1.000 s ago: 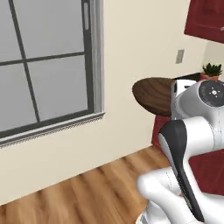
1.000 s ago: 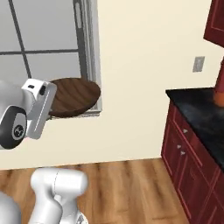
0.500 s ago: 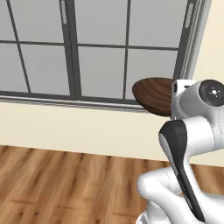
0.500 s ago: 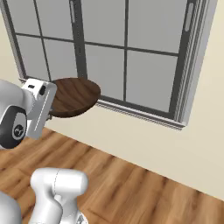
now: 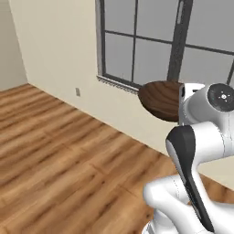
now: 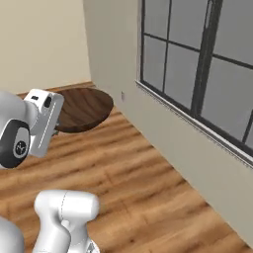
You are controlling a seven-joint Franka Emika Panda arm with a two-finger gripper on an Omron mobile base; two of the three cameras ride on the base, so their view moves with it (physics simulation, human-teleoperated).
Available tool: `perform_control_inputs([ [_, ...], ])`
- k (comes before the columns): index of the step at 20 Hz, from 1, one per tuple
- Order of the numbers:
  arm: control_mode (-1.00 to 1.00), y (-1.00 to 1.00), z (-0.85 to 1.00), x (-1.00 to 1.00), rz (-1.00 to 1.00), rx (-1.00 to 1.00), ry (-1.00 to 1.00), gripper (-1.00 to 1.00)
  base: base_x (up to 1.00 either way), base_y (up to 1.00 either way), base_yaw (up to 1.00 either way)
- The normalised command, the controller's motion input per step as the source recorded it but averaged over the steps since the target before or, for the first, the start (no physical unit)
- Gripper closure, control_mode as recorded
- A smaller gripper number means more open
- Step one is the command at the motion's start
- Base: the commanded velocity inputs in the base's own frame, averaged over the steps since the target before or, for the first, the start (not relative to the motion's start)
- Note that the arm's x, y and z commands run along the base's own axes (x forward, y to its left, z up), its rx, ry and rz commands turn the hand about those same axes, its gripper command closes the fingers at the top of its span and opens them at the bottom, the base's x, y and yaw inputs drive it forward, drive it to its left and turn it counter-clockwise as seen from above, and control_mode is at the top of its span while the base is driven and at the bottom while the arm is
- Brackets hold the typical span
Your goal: Pick up the bowls from the cabinet and place each bowl in front of a stool on the dining counter.
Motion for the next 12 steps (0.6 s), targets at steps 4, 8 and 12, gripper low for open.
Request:
perform_control_inputs([
  [4, 1.0, 0.0, 0.0, 0.0, 0.0, 0.0, 0.0, 1.0, 0.01, 0.0, 0.84],
  [8, 1.0, 0.0, 0.0, 0.0, 0.0, 0.0, 0.0, 1.0, 0.09, 0.0, 0.84],
  [12, 1.0, 0.0, 0.0, 0.0, 0.0, 0.0, 0.0, 1.0, 0.29, -0.02, 0.79],
])
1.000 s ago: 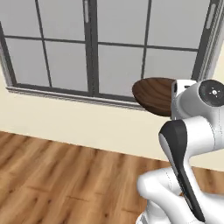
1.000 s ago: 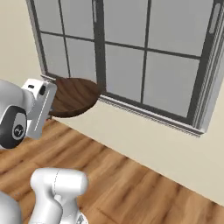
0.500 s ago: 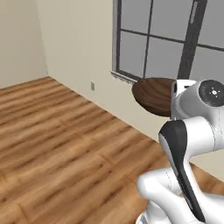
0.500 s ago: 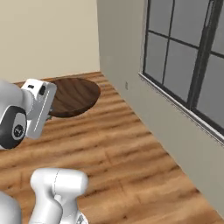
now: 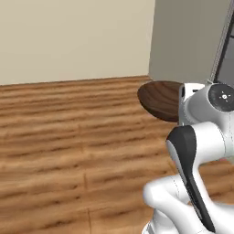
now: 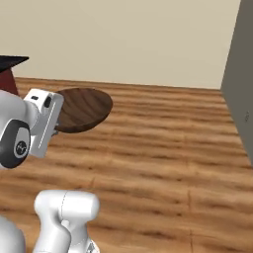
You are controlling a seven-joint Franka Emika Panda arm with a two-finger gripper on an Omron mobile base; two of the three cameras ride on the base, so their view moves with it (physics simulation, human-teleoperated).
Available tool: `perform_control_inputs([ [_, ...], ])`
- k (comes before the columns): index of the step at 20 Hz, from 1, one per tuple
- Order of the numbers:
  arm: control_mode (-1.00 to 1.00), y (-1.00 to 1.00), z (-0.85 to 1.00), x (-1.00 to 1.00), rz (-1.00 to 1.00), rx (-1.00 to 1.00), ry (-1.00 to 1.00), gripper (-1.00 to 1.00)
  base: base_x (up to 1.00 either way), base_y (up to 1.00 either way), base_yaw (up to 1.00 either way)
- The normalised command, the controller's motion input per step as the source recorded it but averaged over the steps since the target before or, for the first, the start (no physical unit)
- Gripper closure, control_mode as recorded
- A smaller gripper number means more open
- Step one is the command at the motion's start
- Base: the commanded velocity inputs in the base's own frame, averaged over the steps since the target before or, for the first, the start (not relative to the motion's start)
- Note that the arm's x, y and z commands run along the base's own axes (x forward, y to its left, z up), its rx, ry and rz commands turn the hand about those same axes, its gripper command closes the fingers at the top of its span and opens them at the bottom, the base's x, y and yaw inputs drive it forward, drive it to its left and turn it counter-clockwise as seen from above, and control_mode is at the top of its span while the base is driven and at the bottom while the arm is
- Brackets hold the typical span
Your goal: Pick up the bowls from the cabinet and place each bowl in front of a stool on the dining counter.
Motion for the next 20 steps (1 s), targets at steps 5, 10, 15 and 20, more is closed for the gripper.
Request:
perform_control_inputs([
  [5, 1.0, 0.0, 0.0, 0.0, 0.0, 0.0, 0.0, 1.0, 0.58, -0.12, 0.59],
  [10, 1.0, 0.0, 0.0, 0.0, 0.0, 0.0, 0.0, 1.0, 0.98, -0.3, 0.25],
  [15, 1.0, 0.0, 0.0, 0.0, 0.0, 0.0, 0.0, 1.0, 1.0, -0.24, 0.26],
  [20, 1.0, 0.0, 0.0, 0.0, 0.0, 0.0, 0.0, 1.0, 1.0, -0.05, 0.23],
])
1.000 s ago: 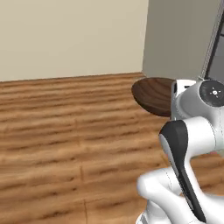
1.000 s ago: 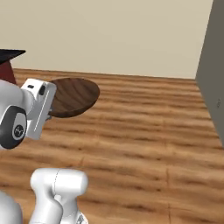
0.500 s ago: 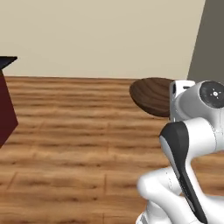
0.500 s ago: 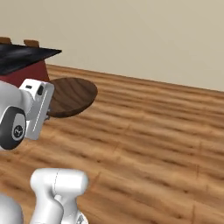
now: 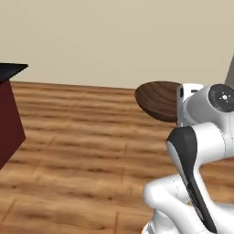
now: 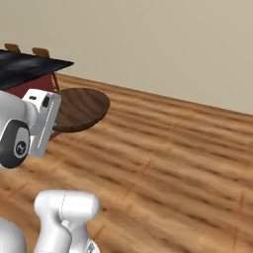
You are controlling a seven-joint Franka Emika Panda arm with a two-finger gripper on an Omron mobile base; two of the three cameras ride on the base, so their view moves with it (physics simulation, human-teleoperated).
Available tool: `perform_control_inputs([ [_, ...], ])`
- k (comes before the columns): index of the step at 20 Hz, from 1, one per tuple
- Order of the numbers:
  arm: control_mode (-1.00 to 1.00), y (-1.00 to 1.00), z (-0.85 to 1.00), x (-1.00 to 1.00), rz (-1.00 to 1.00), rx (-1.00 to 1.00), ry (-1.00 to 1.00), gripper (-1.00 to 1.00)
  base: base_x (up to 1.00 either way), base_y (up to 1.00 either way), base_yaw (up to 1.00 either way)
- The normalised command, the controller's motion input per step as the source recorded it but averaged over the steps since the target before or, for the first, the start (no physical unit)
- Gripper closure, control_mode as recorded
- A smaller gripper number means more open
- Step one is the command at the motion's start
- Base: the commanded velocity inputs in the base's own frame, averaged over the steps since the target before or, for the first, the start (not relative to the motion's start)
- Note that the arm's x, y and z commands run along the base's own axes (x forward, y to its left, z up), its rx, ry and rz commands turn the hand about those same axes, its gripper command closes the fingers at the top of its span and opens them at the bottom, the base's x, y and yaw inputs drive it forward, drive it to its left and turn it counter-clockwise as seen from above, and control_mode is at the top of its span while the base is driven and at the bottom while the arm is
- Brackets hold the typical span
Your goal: Pick up the bowls from the cabinet and place each bowl in front of a stool on the dining counter.
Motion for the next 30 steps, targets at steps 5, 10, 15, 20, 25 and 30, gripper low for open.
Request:
perform_control_inputs([
  [5, 1.0, 0.0, 0.0, 0.0, 0.0, 0.0, 0.0, 1.0, 1.0, 0.04, 0.13],
  [10, 1.0, 0.0, 0.0, 0.0, 0.0, 0.0, 0.0, 1.0, 1.0, 0.03, 0.18],
  [15, 1.0, 0.0, 0.0, 0.0, 0.0, 0.0, 0.0, 1.0, 1.0, 0.0, 0.19],
  [20, 1.0, 0.0, 0.0, 0.0, 0.0, 0.0, 0.0, 1.0, 1.0, 0.0, 0.19],
  [25, 1.0, 0.0, 0.0, 0.0, 0.0, 0.0, 0.0, 1.0, 1.0, 0.0, 0.22],
  [30, 1.0, 0.0, 0.0, 0.0, 0.0, 0.0, 0.0, 1.0, 1.0, 0.03, 0.25],
])
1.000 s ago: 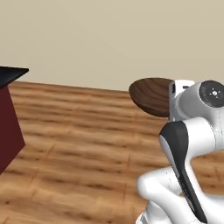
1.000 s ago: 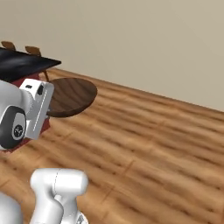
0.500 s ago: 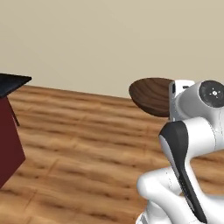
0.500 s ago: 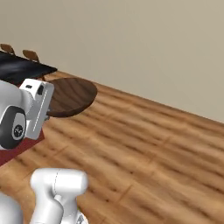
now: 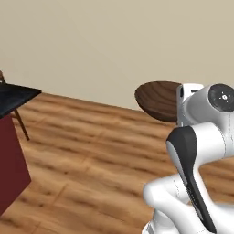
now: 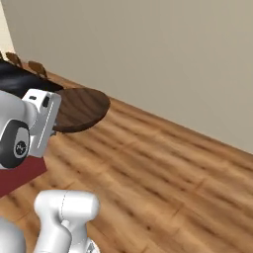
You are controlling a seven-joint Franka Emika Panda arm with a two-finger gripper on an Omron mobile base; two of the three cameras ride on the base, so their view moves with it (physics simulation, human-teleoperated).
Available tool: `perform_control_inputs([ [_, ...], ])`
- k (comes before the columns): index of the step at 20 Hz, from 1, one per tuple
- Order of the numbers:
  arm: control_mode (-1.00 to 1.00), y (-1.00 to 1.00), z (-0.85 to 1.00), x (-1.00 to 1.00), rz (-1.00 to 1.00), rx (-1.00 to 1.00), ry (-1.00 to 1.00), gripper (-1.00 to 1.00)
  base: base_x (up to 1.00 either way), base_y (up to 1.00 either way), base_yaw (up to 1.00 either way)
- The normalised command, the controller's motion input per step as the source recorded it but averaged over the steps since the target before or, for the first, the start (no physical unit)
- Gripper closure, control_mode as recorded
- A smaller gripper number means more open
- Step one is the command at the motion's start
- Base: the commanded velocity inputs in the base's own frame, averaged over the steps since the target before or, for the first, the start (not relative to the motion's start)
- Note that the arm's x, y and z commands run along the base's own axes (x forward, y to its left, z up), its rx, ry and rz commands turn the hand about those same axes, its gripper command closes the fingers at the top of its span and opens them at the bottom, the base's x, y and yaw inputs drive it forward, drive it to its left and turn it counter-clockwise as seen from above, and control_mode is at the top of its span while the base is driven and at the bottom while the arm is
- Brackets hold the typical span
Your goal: Pick up the bowls from the cabinet and place each bowl in front of a stool on the dining counter.
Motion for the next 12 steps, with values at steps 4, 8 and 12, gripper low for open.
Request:
perform_control_inputs([
  [4, 1.0, 0.0, 0.0, 0.0, 0.0, 0.0, 0.0, 1.0, 1.0, 0.0, 0.29],
  [8, 1.0, 0.0, 0.0, 0.0, 0.0, 0.0, 0.0, 1.0, 1.0, -0.17, 0.34],
  [12, 1.0, 0.0, 0.0, 0.0, 0.0, 0.0, 0.0, 1.0, 1.0, -0.18, 0.55],
])
